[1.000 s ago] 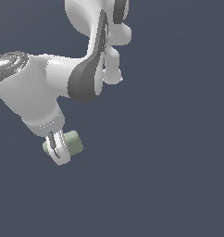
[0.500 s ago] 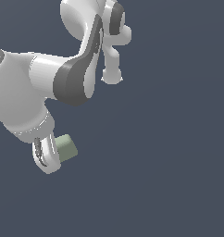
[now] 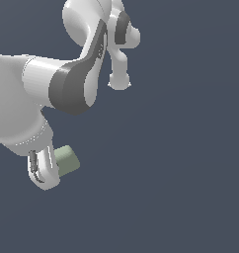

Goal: Pick up the object and move it to a goal position.

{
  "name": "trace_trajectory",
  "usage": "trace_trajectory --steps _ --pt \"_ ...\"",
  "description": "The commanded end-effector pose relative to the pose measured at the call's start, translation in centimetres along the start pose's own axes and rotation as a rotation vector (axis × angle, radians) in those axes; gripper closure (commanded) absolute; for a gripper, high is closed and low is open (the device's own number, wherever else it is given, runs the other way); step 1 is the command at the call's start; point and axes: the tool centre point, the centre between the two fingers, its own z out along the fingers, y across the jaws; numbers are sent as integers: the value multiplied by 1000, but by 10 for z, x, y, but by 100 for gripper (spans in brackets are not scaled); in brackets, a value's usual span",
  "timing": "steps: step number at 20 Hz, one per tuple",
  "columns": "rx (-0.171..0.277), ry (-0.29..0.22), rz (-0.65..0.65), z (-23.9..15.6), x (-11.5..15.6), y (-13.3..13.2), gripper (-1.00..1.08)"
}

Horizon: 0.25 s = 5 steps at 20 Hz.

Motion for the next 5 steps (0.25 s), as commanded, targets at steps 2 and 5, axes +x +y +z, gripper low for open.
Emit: trace_trajectory --steps 2,5 --pt "1 0 0 -1 1 -1 108" --pt "1 0 0 -1 2 -2 108"
